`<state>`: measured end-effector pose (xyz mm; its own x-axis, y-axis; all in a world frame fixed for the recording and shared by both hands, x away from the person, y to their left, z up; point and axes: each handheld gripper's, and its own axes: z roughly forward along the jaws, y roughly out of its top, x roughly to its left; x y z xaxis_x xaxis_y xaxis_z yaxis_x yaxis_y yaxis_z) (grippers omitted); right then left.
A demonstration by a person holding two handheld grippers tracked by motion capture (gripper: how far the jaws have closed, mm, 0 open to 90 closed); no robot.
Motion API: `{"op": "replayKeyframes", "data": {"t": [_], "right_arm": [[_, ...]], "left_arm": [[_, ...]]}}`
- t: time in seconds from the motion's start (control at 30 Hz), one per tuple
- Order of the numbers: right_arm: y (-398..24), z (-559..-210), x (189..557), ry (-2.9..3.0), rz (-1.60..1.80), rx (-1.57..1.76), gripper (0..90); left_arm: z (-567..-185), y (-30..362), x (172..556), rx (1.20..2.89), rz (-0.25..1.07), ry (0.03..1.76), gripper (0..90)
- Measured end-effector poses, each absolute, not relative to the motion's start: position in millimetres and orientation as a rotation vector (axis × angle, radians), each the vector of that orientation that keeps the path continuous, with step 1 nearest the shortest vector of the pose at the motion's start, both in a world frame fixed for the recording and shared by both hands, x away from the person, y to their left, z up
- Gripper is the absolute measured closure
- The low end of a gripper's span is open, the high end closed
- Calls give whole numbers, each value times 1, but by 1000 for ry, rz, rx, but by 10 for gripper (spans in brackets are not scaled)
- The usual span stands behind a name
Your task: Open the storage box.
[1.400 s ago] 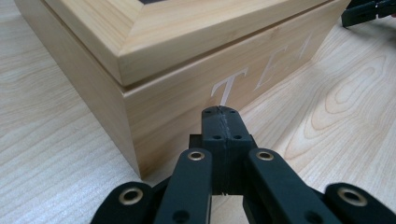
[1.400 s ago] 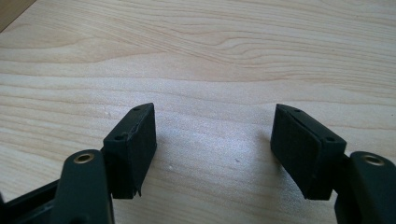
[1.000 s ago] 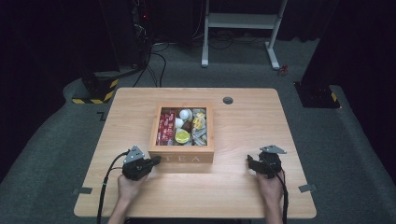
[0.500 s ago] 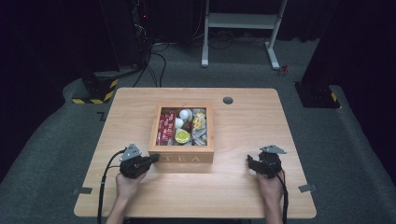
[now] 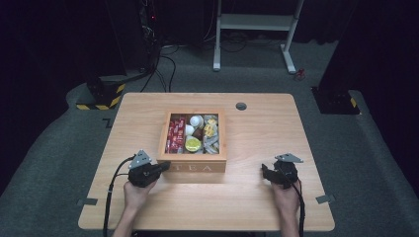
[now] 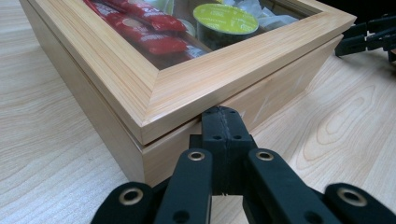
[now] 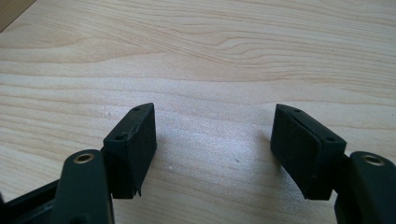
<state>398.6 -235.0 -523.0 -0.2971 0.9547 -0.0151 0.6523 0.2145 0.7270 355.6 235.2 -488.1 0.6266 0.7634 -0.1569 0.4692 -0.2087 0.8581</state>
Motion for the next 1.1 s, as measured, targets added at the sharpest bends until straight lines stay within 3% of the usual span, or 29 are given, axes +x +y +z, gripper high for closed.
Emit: {"op": "replayKeyframes", "data": {"t": [1.1], "right_arm": [[-235, -523, 398, 2039, 863, 1470, 312]], "left_arm": [[-459, 229, 368, 1835, 380, 955, 900]]}}
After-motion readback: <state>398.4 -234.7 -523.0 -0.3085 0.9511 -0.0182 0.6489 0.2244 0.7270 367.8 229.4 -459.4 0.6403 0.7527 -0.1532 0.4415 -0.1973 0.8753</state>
